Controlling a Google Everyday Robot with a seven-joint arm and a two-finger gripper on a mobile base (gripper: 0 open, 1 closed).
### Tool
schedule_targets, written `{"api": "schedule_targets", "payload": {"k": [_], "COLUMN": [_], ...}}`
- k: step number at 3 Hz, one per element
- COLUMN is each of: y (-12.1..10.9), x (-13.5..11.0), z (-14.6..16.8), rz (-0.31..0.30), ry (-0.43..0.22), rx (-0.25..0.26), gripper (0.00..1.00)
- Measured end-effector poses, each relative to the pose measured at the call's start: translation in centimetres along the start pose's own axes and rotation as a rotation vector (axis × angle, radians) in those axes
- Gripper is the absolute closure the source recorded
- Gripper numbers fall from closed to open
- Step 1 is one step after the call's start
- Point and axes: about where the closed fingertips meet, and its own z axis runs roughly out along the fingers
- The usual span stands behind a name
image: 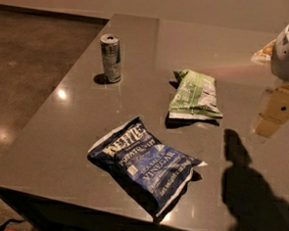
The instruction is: Pick green jalapeno chip bag
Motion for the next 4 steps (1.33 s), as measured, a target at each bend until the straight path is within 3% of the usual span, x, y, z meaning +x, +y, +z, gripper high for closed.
{"api": "schedule_targets", "payload": {"k": [1,2,3,4], "y": [-0.1,-1.9,-4.1,-6.6], "x": [0.0,-0.5,-1.1,-2.1], "z": [0.1,1.1,2.8,5.2], "rz": [0.004,0.054,0.173,0.384], "ry": [0.001,-0.007,-0.047,-0.073], "rx": [-0.003,-0.039,-0.079,-0.059], "gripper": [0.00,0.00,0.00,0.00]}}
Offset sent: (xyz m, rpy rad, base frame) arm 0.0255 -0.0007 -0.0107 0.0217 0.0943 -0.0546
